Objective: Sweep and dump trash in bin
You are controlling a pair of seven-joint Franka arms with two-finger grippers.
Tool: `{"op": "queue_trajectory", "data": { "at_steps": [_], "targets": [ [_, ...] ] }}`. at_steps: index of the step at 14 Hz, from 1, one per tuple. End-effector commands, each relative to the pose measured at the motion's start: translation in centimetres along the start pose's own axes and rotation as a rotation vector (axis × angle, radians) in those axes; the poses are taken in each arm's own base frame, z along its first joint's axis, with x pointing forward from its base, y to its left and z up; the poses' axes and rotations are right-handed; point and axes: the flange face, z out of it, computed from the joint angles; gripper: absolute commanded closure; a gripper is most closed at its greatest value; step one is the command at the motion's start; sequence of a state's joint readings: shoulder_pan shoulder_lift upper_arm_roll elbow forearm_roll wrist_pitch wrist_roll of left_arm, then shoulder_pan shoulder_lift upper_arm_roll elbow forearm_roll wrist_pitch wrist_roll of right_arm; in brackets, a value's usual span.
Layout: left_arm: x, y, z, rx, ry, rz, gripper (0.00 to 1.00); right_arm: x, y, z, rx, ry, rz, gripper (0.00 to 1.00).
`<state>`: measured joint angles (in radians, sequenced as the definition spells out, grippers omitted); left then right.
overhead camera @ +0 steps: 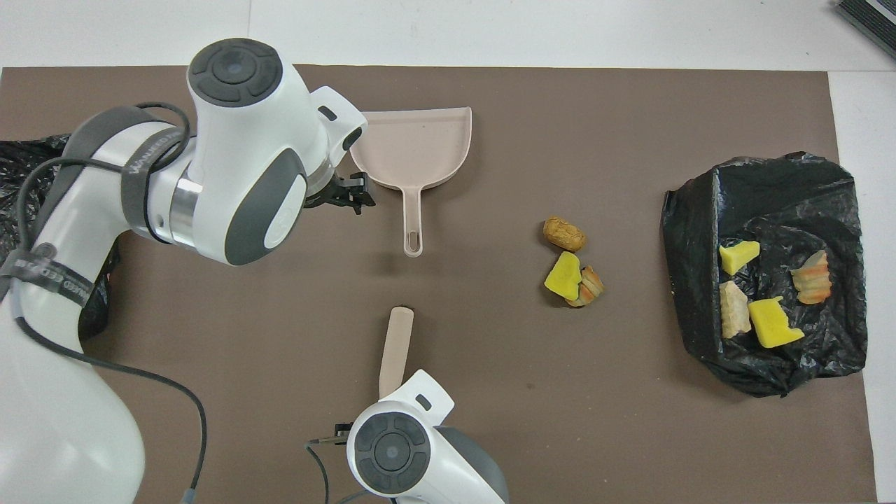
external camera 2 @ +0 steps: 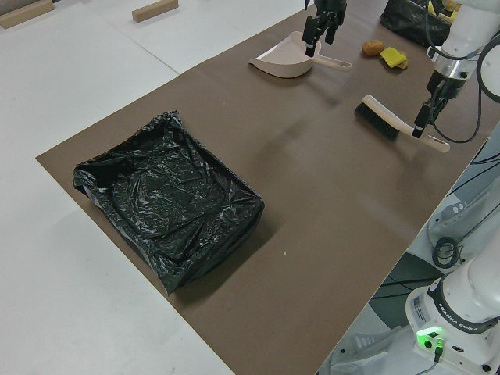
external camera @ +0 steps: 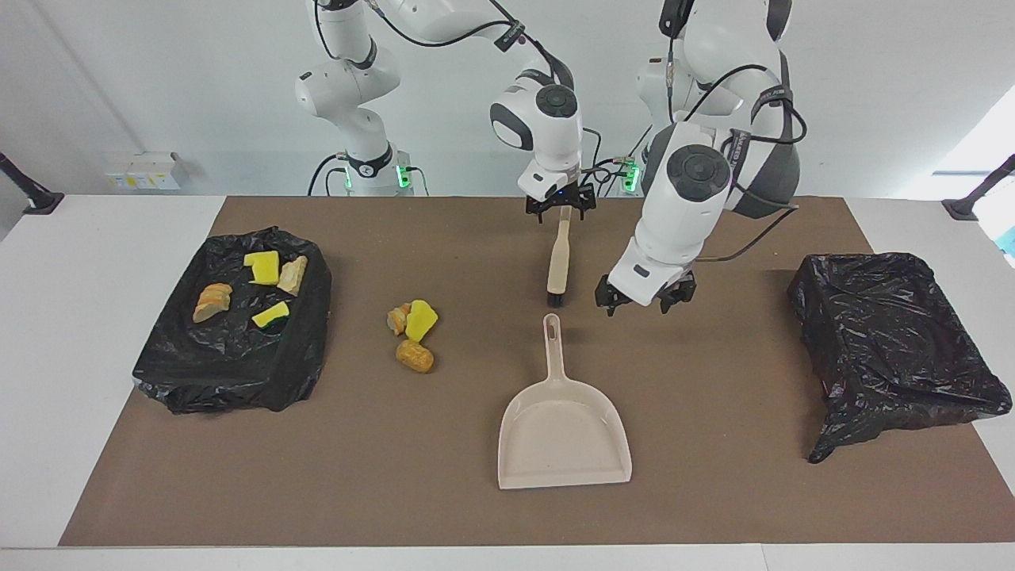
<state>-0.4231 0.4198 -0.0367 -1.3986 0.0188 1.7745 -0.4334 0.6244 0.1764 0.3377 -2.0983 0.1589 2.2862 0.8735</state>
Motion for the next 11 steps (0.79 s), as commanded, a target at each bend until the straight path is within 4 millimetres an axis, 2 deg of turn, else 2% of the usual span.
{"op": "queue_trajectory", "data": {
  "at_steps": [1, 2, 3, 4, 7, 9, 11],
  "targets": [
    [0.4, 2.4, -0.7, 0.01, 0.078, -0.003, 0.0, 0.0, 0.1, 0.1, 0.025, 0.009, 0.03, 0.43],
    [0.5, 2.8, -0.9, -0.007, 0.101, -0.011, 0.0, 0.0, 0.1, 0.1, 0.025, 0.009, 0.03, 0.6],
    [0.5, 4.3, 0.6, -0.007, 0.105, 0.001, 0.0, 0.0, 0.1, 0.1, 0.025, 0.009, 0.03, 0.71],
    [0.5, 5.9, 1.5, -0.024, 0.126, 0.011, 0.0, 0.0, 0.1, 0.2, 0.024, 0.008, 0.03, 0.74],
    [0.4, 6.8, 1.9, -0.036, 0.144, 0.02, 0.0, 0.0, 0.2, 0.7, 0.018, 0.007, 0.027, 0.81],
    [-0.1, 7.2, 2.6, -0.035, 0.138, 0.028, 0.0, 0.3, 0.5, 0.7, 0.004, 0.001, 0.015, 1.0],
    [0.0, 7.4, 3.1, -0.039, 0.145, 0.03, 0.0, 0.5, 0.9, 0.6, -0.047, -0.012, 0.002, 1.0]
  ]
}}
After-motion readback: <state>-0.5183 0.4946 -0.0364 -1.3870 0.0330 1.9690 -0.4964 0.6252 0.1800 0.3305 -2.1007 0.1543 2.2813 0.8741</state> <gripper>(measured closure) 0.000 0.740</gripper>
